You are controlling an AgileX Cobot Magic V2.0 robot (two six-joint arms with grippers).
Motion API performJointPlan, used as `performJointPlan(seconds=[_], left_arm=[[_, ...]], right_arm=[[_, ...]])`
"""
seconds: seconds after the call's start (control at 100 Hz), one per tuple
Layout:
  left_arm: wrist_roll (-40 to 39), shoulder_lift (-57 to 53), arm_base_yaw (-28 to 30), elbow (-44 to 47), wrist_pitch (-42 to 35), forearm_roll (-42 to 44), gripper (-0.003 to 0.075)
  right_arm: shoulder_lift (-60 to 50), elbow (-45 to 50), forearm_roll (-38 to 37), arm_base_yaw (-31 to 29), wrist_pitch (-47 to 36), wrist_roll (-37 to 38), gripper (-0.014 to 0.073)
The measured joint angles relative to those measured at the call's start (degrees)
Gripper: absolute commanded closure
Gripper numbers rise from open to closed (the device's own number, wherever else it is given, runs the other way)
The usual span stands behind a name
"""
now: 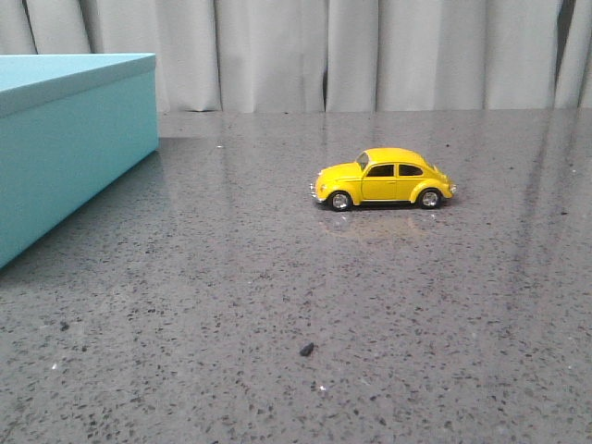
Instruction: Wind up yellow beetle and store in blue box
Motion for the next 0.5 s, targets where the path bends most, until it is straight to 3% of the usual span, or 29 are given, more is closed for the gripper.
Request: performJointPlan(seconds=[0.2, 0.5], left_arm=[[0.0, 0.0, 0.0, 0.0, -1.2, -0.7, 0.0739], [0.0, 0.0, 0.0, 0.0, -4.8, -10.4, 0.0739]], right_arm=[[0.0, 0.0, 0.5, 0.0, 2.3, 0.1, 0.0639], [0.0, 0.0, 2.9, 0.0, 4.5, 0.1, 0.0639]])
